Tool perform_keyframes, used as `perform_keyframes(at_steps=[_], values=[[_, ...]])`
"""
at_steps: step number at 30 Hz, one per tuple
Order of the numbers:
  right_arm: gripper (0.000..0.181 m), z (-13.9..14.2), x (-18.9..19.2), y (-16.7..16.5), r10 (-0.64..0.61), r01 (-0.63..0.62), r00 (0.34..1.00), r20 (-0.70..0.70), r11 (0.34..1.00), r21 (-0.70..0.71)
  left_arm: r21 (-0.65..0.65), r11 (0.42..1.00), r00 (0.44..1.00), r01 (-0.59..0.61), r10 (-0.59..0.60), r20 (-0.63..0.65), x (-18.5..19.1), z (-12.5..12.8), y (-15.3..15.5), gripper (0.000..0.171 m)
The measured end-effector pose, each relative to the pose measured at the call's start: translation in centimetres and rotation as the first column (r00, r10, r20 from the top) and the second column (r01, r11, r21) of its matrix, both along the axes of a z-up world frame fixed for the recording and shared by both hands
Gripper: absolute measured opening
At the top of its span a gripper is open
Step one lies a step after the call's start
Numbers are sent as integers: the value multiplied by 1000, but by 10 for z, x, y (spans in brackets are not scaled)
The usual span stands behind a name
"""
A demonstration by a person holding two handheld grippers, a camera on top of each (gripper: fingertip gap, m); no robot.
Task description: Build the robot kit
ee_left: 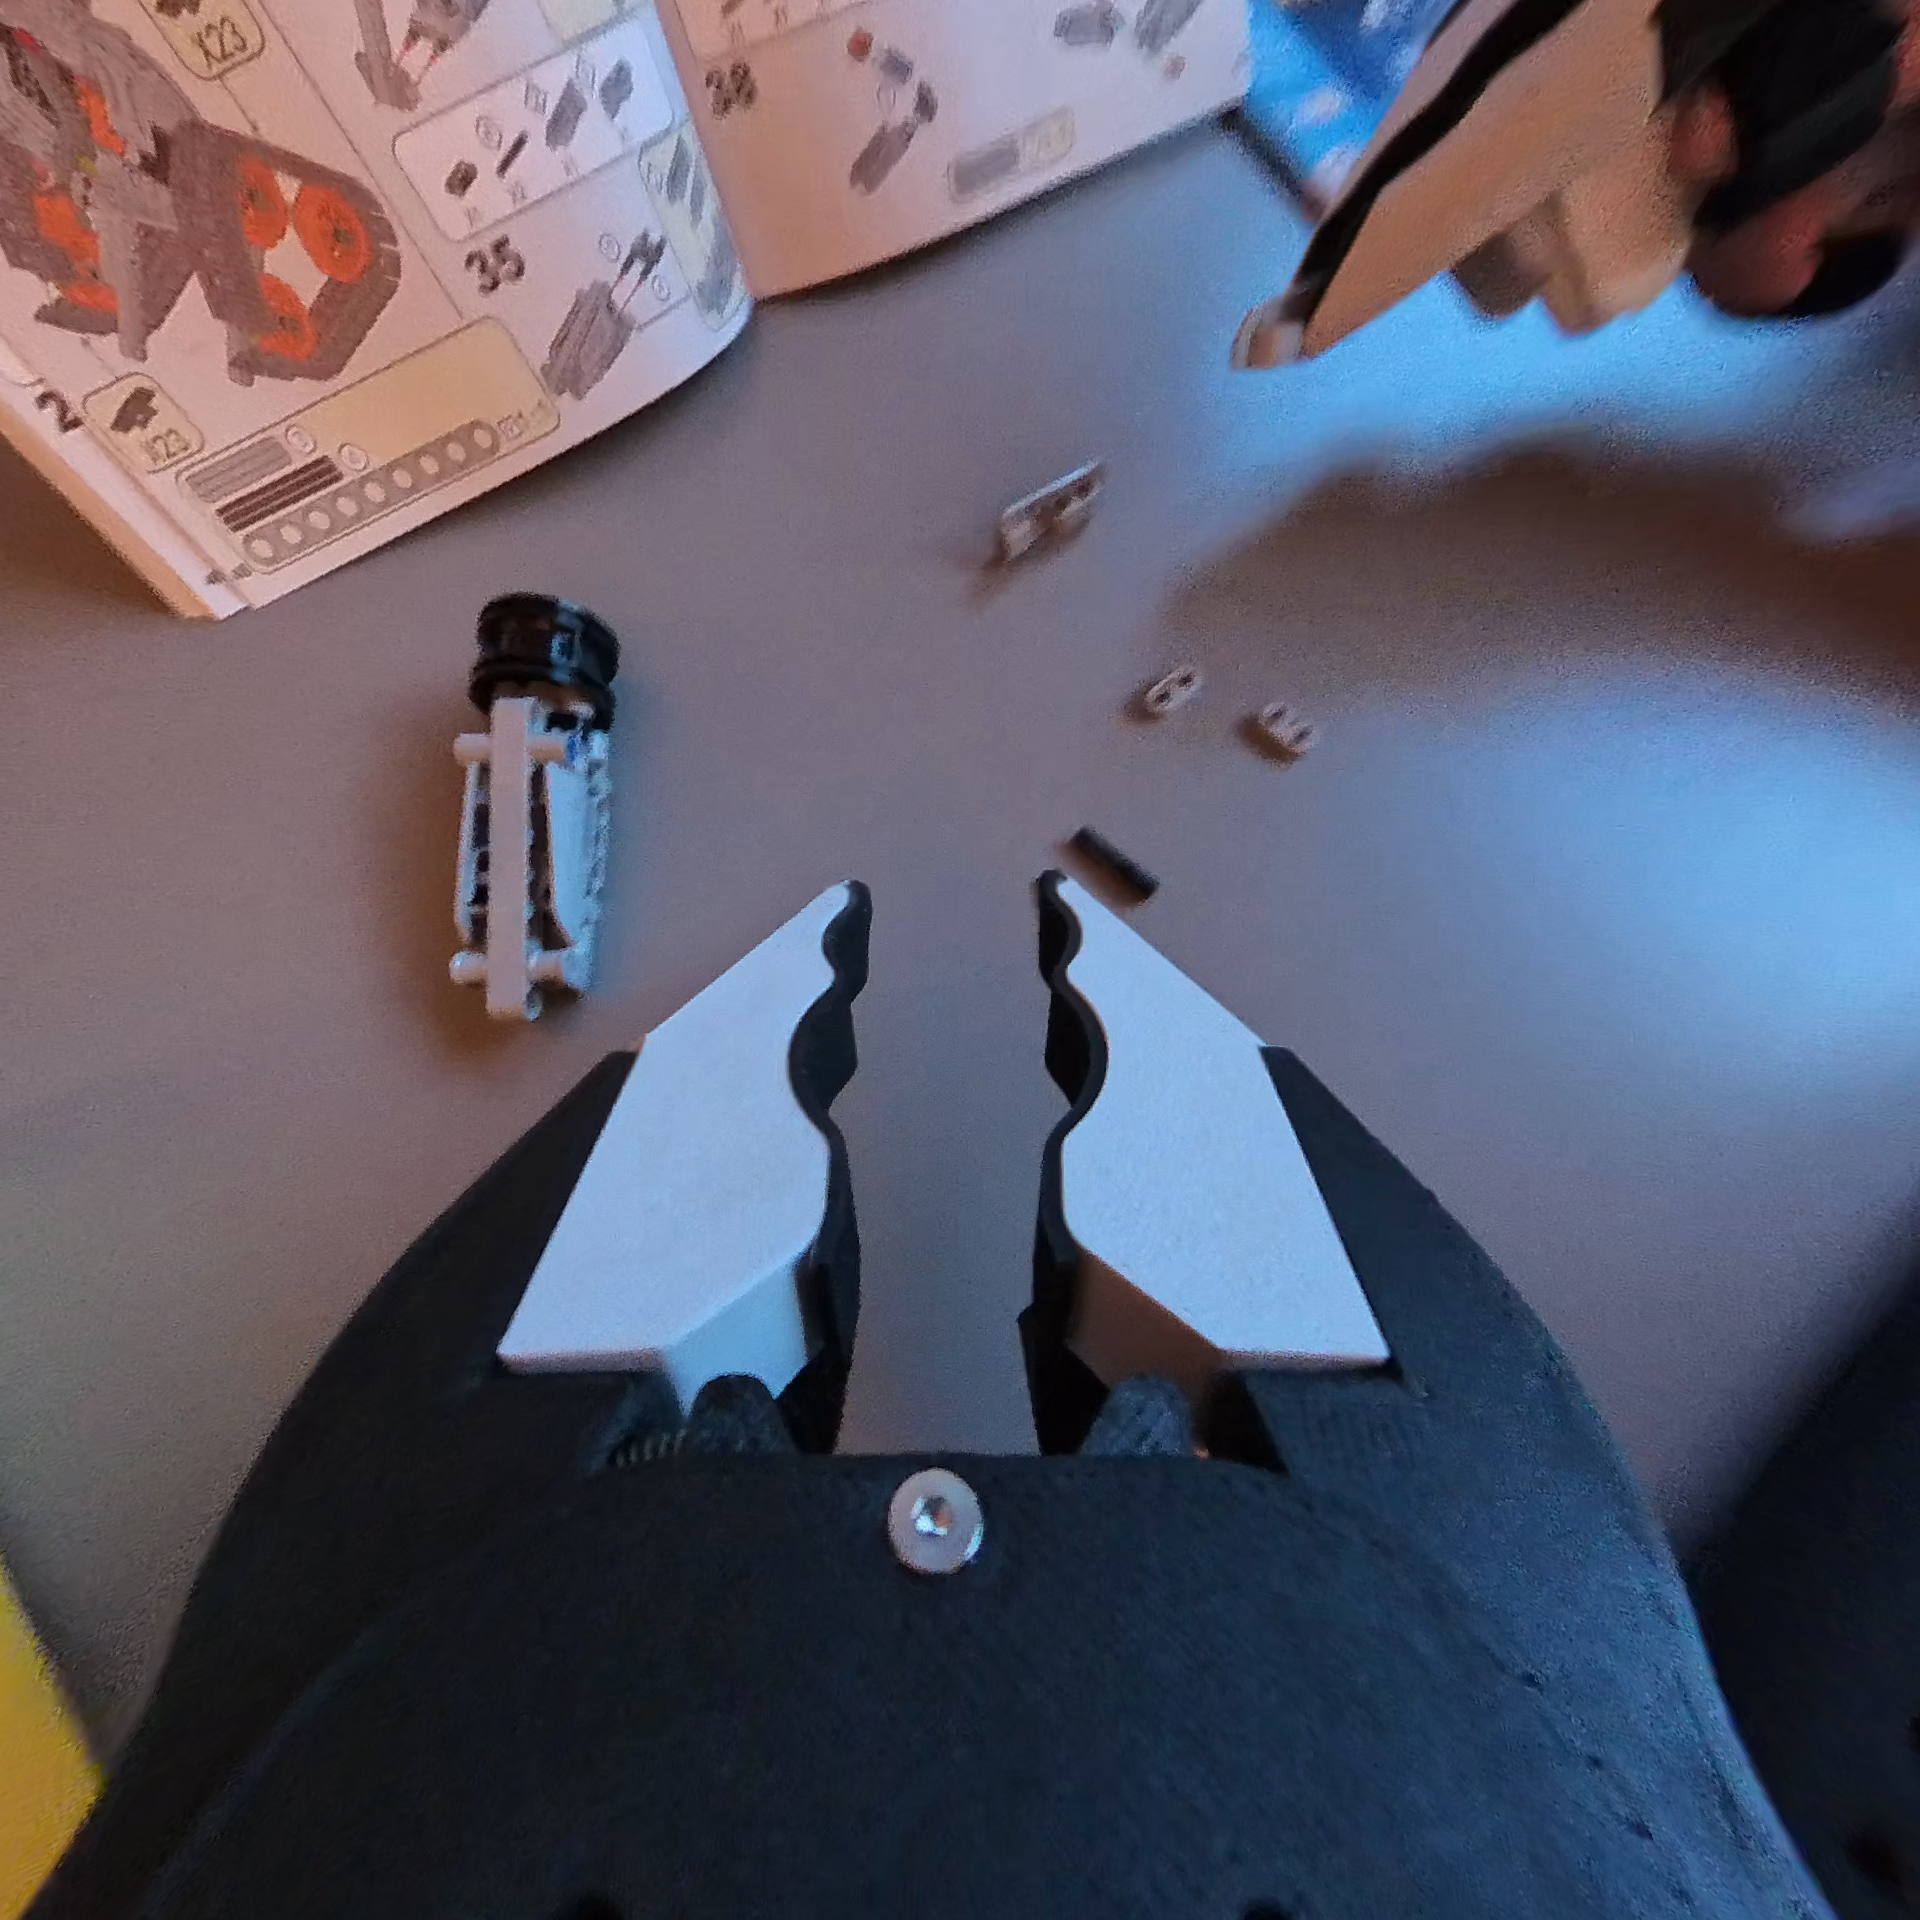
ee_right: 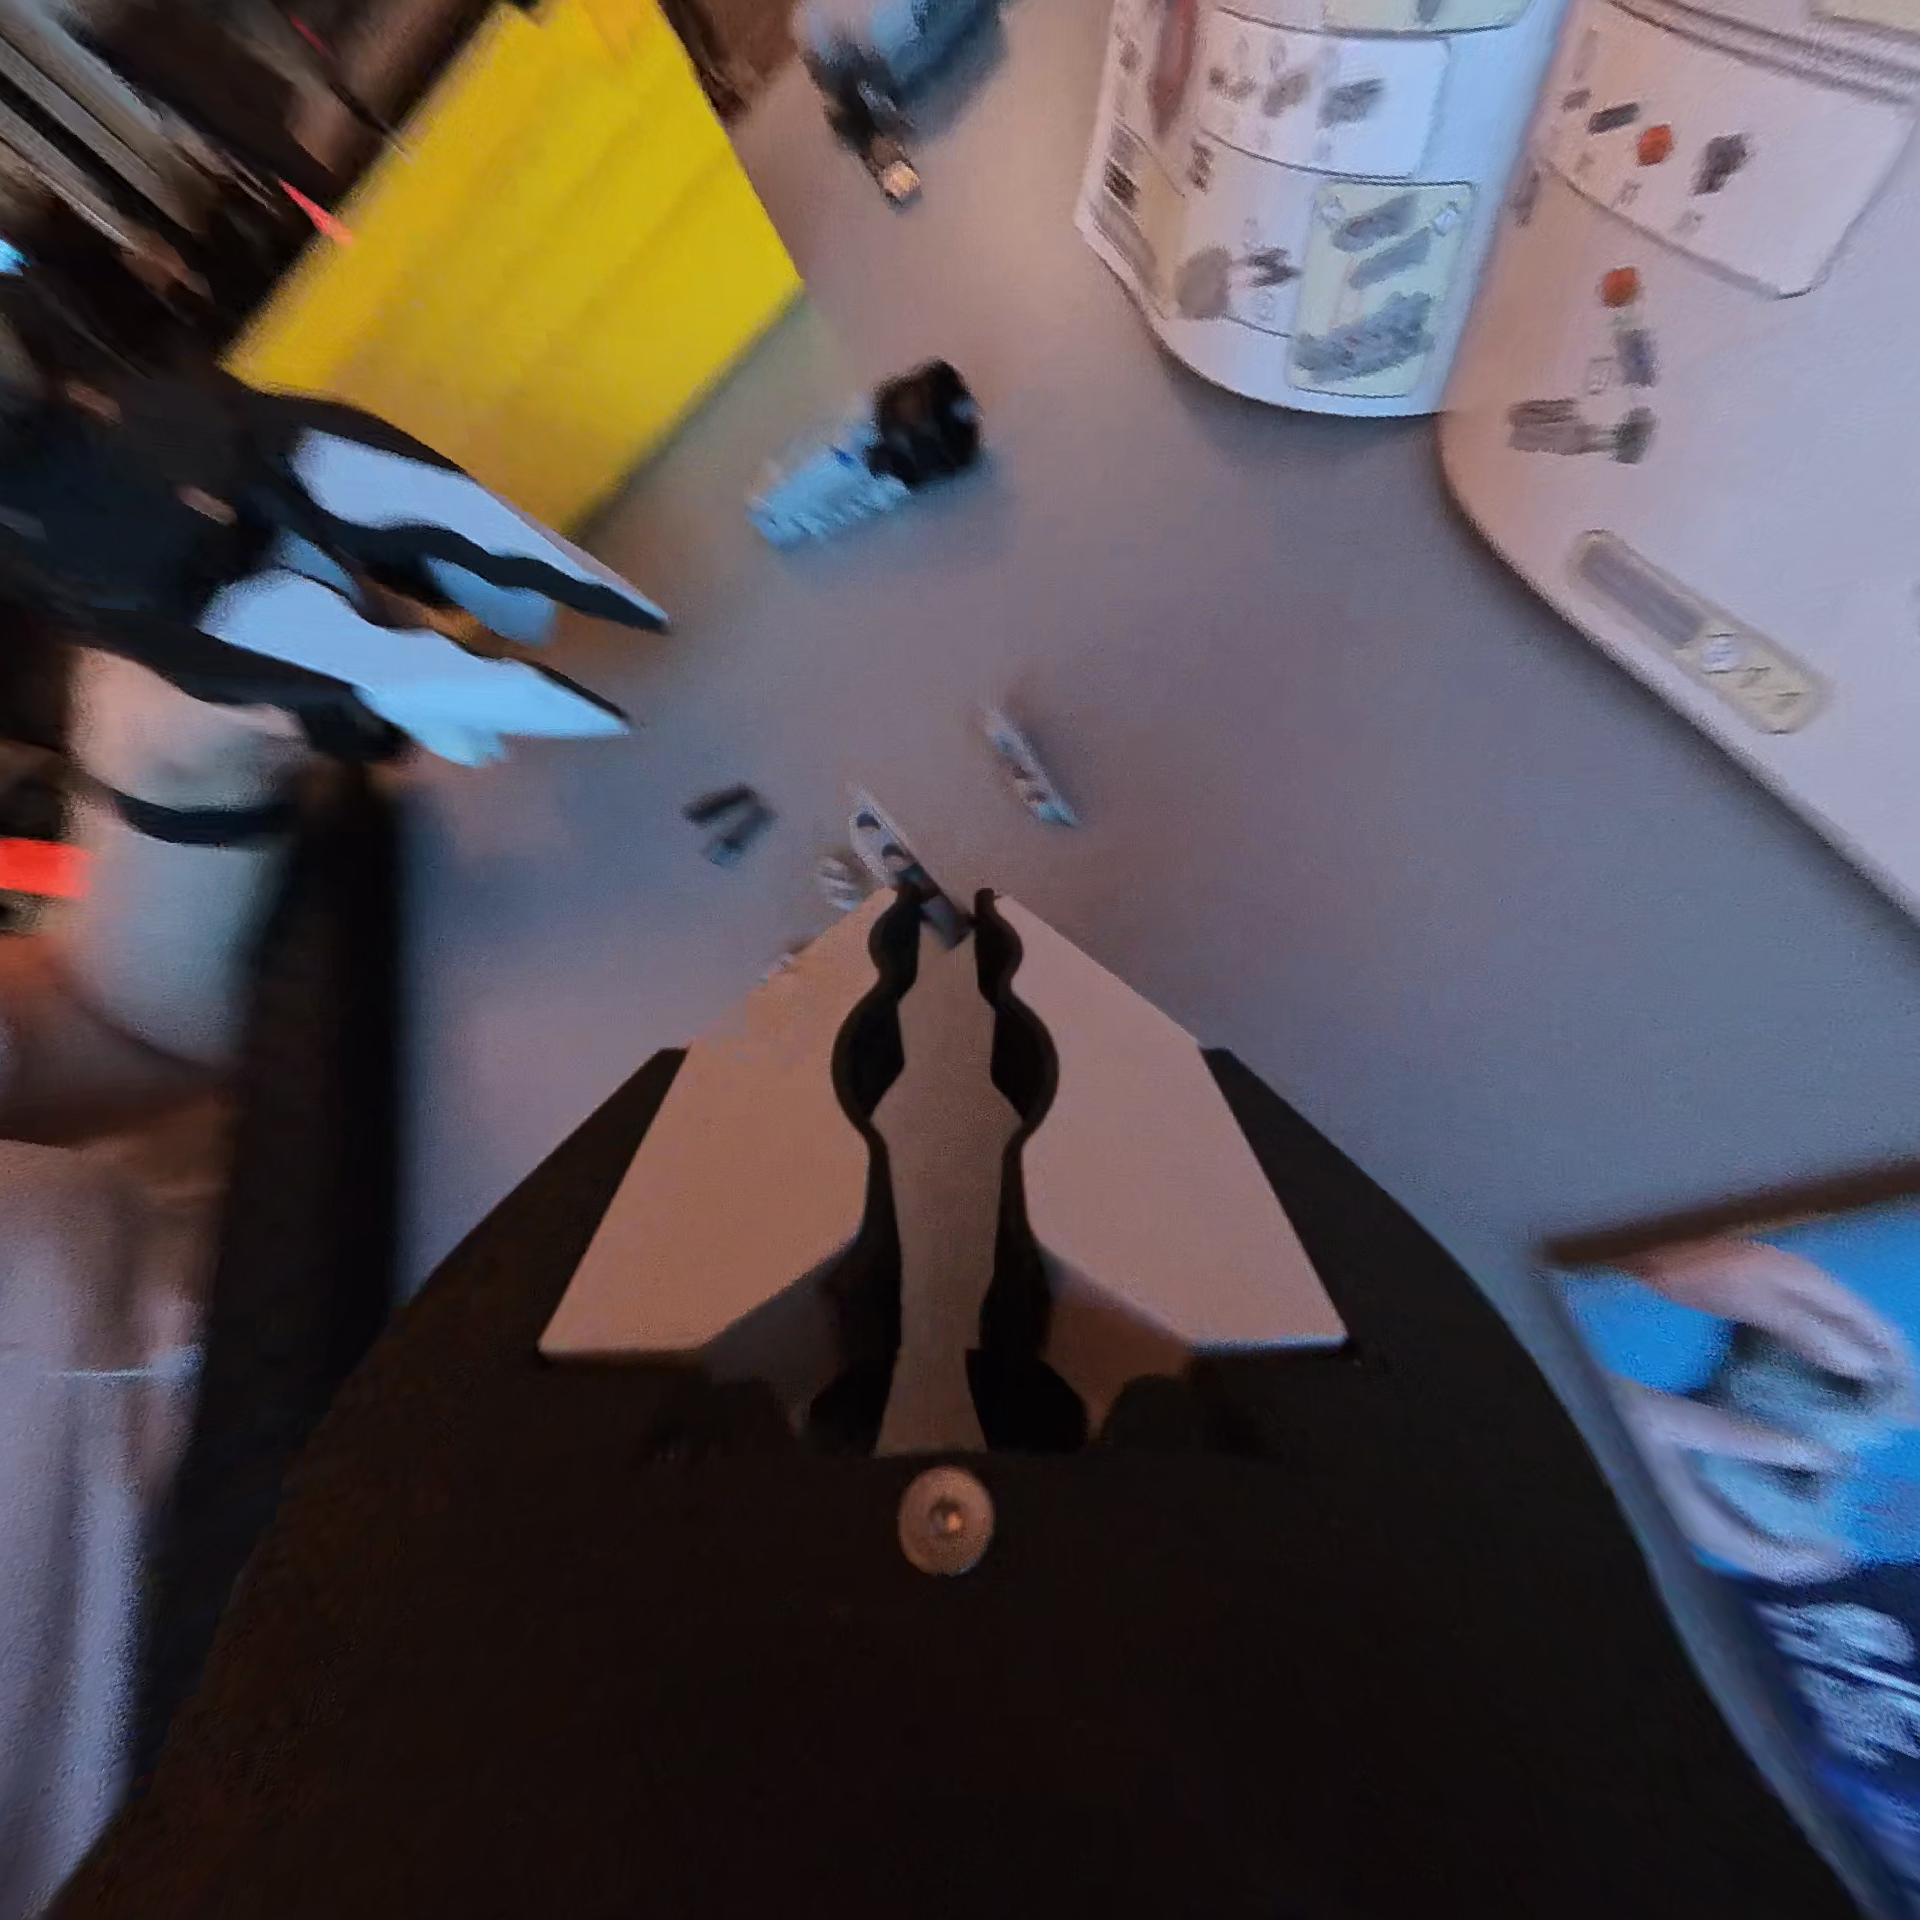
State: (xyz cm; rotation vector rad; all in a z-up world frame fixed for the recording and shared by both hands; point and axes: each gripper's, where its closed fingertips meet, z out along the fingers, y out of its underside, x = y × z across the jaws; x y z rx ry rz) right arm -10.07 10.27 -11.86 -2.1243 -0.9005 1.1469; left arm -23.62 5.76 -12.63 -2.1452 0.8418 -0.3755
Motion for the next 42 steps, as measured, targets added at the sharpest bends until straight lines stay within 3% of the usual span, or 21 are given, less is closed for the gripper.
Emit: perform_keyframes(at_steps=[3, 5, 8, 18, 20, 26, 32, 42], values=[[8, 27, -17, -27, 35, -57, 988, -148, 987, -150, 9, 997, 979, 81, -82, 188, 23, 25, -12, 31], [8, 39, -26, -42, 67, -106, 976, -206, 977, -185, 22, 986, 942, 163, -162, 294, 40, 41, -25, 31], [8, 46, -36, -60, 101, -154, 966, -237, 963, -221, 50, 982, 903, 184, -189, 387, 51, 58, -31, 31], [8, 44, -57, -86, 214, -260, 953, -215, 941, -217, -75, 949, 747, 307, -192, 636, 77, 70, -47, 15], [8, 42, -58, -89, 229, -273, 951, -209, 938, -213, -98, 939, 725, 330, -186, 663, 78, 70, -49, 4], [16, 46, -57, -82, 219, -274, 938, -268, 943, -189, -142, 933, 678, 331, -131, 723, 73, 74, -46, 3], [20, 34, -40, -63, 216, -222, 959, -182, 975, -18, -205, 939, 646, 275, -23, 763, 54, 74, -32, 3], [24, 53, -54, -77, 277, -277, 920, -278, 960, 41, -216, 913, 535, 345, -2, 845, 49, 89, -37, 3]])
